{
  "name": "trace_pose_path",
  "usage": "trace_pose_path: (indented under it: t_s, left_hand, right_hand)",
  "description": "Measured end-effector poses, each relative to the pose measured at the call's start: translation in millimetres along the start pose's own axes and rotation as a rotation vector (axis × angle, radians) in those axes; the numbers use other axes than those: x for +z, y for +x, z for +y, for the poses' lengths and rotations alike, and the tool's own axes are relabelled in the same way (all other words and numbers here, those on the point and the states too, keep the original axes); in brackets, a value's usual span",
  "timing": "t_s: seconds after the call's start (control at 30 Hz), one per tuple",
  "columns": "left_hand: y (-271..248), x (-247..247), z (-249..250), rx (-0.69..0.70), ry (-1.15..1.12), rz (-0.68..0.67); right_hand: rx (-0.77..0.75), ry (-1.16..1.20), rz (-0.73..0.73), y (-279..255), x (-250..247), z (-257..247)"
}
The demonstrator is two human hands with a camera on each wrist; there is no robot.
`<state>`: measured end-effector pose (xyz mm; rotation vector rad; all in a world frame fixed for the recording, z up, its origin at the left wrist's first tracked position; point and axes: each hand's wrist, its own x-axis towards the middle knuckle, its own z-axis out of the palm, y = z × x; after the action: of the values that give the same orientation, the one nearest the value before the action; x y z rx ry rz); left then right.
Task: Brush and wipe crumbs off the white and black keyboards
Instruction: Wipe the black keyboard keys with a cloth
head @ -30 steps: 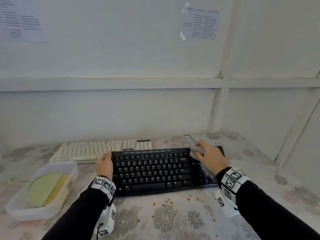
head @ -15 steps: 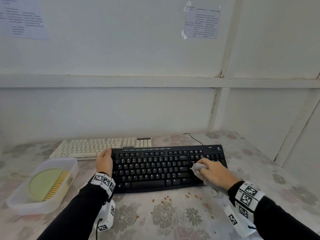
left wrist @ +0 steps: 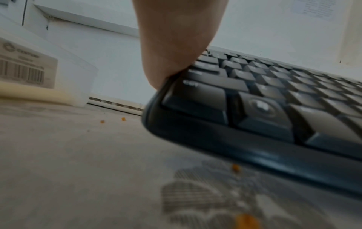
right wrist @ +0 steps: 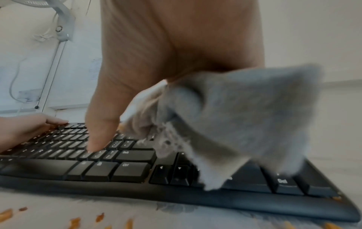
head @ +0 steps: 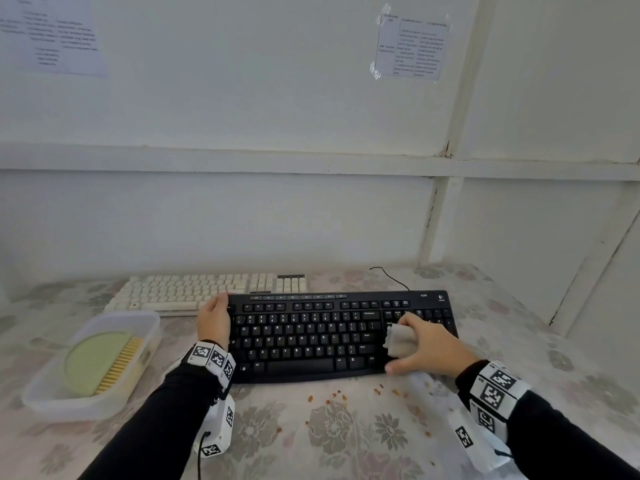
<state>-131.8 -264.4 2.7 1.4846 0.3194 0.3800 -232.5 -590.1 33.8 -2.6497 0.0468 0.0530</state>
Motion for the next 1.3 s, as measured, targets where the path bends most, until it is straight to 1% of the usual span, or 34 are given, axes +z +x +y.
trace_pose_path:
  t_s: [0.07,0.13,0.2,0.23,0.37,0.5,0.6,0.63,0.67,0.7,0.77,0.8,0.83,0.93,1.0,1.07,1.13,1.23,1.3]
  left_hand:
    - [-0.4,-0.1,0.5,-0.001,-0.007,0.005]
    - [-1.2,-0.3,1.5,-0.003,-0.013,0.005]
    - [-1.6,-0.4,1.7,-0.004,-0.006,0.003]
    - [-1.8,-0.3,2.0,-0.005,-0.006,0.006]
    - [3.6,-0.6,-2.4,-0.029,-0.014,0.01]
    - [6.3,-0.7,-5.2,-0.042,-0.015,0.006]
    - [4.9,-0.7,-2.5,-0.071,-0.053,0.015]
    - [4.2,-1.1,-0.9,-0.073,-0.057,0.015]
    - [5.7,-1.2,-1.2,-0.077,-0.052,0.01]
    - [7.8,-1.3,-2.1,-0.08,-0.048,0.009]
    - [11.9,-1.9,-4.2,-0.094,-0.031,0.003]
    - [13.7,-2.1,-6.0,-0.095,-0.012,-0.007]
    - [15.1,-2.0,-7.4,-0.085,0.01,-0.015]
    - [16.2,-0.8,-9.7,-0.062,0.081,-0.046]
    - [16.7,-0.6,-9.5,-0.062,0.1,-0.059]
    - [17.0,-1.0,-10.3,-0.075,0.093,-0.07]
    - [18.1,-0.5,-11.4,-0.078,0.07,-0.066]
    - [17.1,2.1,-11.3,-0.064,0.056,-0.033]
    - [15.5,3.9,-10.0,-0.058,0.03,-0.017]
  right_hand:
    - [-0.017,0.09,0.083,5.5,-3.6,-0.9]
    - [-0.022,0.156,0.226,15.9,-8.7,-2.6]
    - [-0.036,0.113,0.314,28.1,-12.9,-6.2]
    - [-0.042,0.087,0.316,33.6,-12.4,-7.5]
    - [-0.019,0.014,0.213,41.7,2.8,-10.3]
    - [-0.001,-0.109,0.025,26.1,21.1,-8.6]
    - [0.092,-0.198,-0.107,17.2,18.4,-7.5]
    - [0.112,-0.227,-0.106,16.7,13.8,-7.0]
    - [0.116,-0.241,-0.063,17.8,9.2,-5.9]
    - [0.1,-0.224,0.018,19.5,4.2,-4.7]
    - [0.05,-0.117,0.197,24.7,-2.5,-1.2]
    - [0.042,-0.065,0.259,27.9,-3.6,0.4]
    - [0.053,-0.036,0.286,31.5,-2.6,1.6]
    - [0.104,-0.058,0.275,35.0,6.5,-2.3]
    - [0.065,-0.059,0.256,30.7,15.3,-7.6]
    - [0.008,-0.059,0.178,22.0,27.7,-10.6]
    - [-0.008,-0.106,0.089,10.1,37.2,-12.9]
    - [0.032,-0.165,-0.034,2.5,31.0,-10.5]
    - [0.077,-0.165,-0.052,6.6,16.1,-6.5]
